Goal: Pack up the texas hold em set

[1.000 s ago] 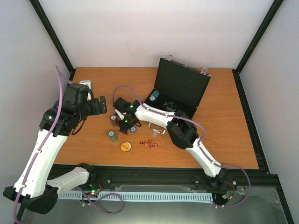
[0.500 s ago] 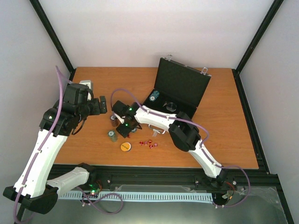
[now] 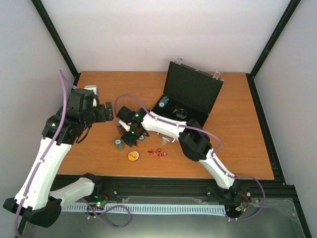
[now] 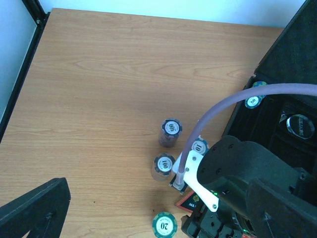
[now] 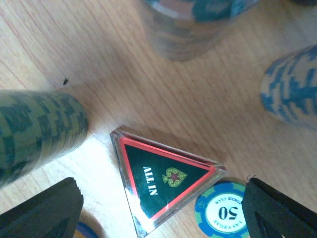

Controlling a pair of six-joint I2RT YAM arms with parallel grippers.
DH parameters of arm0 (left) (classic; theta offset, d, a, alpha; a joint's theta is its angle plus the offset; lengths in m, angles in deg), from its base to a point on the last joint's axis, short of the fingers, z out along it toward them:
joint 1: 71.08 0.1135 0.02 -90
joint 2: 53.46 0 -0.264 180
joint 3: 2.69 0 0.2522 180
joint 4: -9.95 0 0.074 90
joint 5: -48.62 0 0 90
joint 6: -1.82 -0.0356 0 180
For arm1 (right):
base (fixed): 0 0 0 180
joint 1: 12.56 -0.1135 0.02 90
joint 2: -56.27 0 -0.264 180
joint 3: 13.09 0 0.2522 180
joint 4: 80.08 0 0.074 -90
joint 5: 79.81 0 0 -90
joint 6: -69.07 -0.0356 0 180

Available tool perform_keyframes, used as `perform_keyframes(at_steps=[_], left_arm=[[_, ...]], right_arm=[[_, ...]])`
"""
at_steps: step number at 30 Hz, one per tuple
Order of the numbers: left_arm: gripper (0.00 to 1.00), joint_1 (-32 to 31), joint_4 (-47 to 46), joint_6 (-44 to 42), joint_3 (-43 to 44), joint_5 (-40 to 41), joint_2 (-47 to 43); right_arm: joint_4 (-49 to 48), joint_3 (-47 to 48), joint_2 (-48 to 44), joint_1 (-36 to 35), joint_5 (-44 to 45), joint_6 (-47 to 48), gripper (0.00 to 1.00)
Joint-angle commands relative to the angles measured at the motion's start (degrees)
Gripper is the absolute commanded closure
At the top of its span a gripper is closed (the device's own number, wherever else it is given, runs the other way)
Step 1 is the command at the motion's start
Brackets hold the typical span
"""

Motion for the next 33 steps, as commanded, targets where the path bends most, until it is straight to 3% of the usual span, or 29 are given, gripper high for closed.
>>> perform_keyframes(at_steps=[1,13,26,33], left_arm=[[0.0,0.1,-0.7,-0.7,0.0,0.6,-0.2],[0.0,0.1,-0.5,-0.2,0.1,0.4,-0.2],[0.0,0.1,-0.6,0.0,0.1,0.5,-0.2],[0.0,0.1,-0.6,0.2,0.2,0.4,0.0]], right_arm=[[2.2,1.2,2.7,-0.6,-2.3,2.1,0.11],[3.6,1.5,4.8,-0.6,-2.1,3.9,0.12],[3.2,1.7,6.0,-0.6,2.0,4.6,0.26],[3.8,1.0,5.2,-0.6,2.1,4.8,0.43]])
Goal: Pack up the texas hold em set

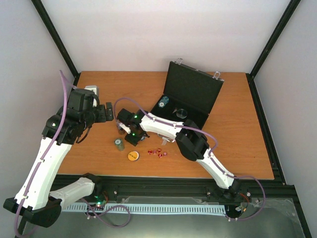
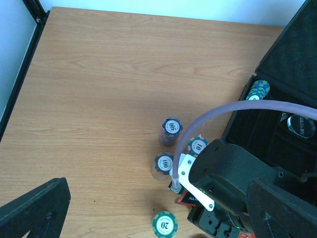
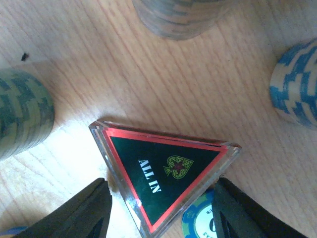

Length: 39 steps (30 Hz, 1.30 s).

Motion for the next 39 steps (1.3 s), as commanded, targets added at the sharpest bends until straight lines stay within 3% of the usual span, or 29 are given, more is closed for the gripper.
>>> perform_keyframes(at_steps=[1,20,22,28,39], left_arm=[[0.0,0.1,-0.7,0.1,0.4,0.4,0.1],[0.0,0.1,-1.3,-0.1,0.1,0.0,0.3],[0.0,0.1,-1.4,-0.2,0.1,0.0,0.1],[0.0,0.1,-1.3,-0.2,0.0,-0.1,0.2],[0.0,0.1,-1.0,-0.3,0.2,0.4,0.4]], right_arm=[[1.6,-0.3,1.7,-0.5,0.4,0.3,0.44],[3.3,3.6,-6.7,-0.2,3.2,-1.8,0.47],[3.3,3.2,-7.1,0.0,2.6,-1.7,0.38],[2.8,4.5,-4.5,0.2,-0.2,0.8,0.01],[8.1,12.5,4.1,1.9,-0.8,0.0,0.0]])
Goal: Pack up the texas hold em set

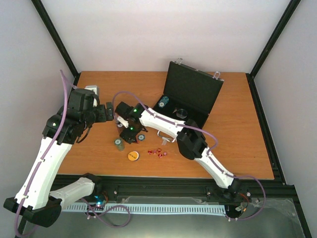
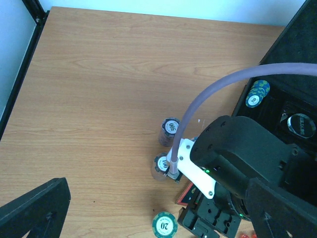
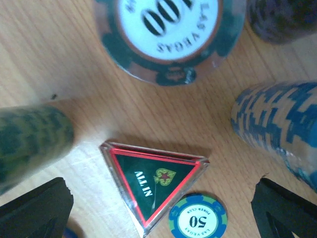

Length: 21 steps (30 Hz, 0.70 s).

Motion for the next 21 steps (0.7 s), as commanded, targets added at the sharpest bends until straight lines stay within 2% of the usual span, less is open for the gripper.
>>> perform_keyframes(at_steps=[1,21], left_arm=[[0.0,0.1,-0.8,-0.3,0.3,0.5,0.3],[0.0,0.1,-1.4,0.2,0.5,-0.2,1.5]], right_arm=[[2.7,2.1,2.6,0.8,0.4,-0.5,0.0],[1.1,2.7,7.2,0.7,-1.5,-2.4,0.03]])
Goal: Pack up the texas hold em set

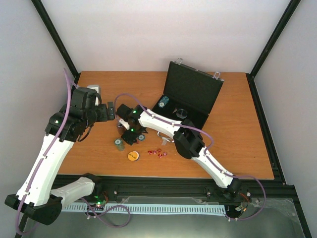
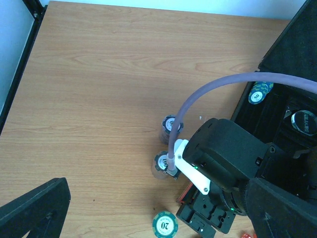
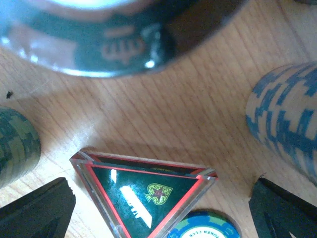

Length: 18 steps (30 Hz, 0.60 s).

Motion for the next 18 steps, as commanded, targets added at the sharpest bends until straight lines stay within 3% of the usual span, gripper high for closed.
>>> perform_keyframes(at_steps=[1,11,18], left_arm=[[0.0,0.1,-1.3,0.2,0.4,-0.1,0.2],[0.0,0.1,-1.3,-0.1,0.6,0.0,0.3],[0.0,0.1,-1.4,-0.2,0.3,0.1,0.4]], right_arm=[[-0.4,1.4,2.9,0.0,0.1,-0.6,0.03],[-0.3,2.7,4.2,-0.2,-1.0,-0.8,0.12],[1.7,2.5,4.5,-0.3,-1.9,-1.0,0.35]])
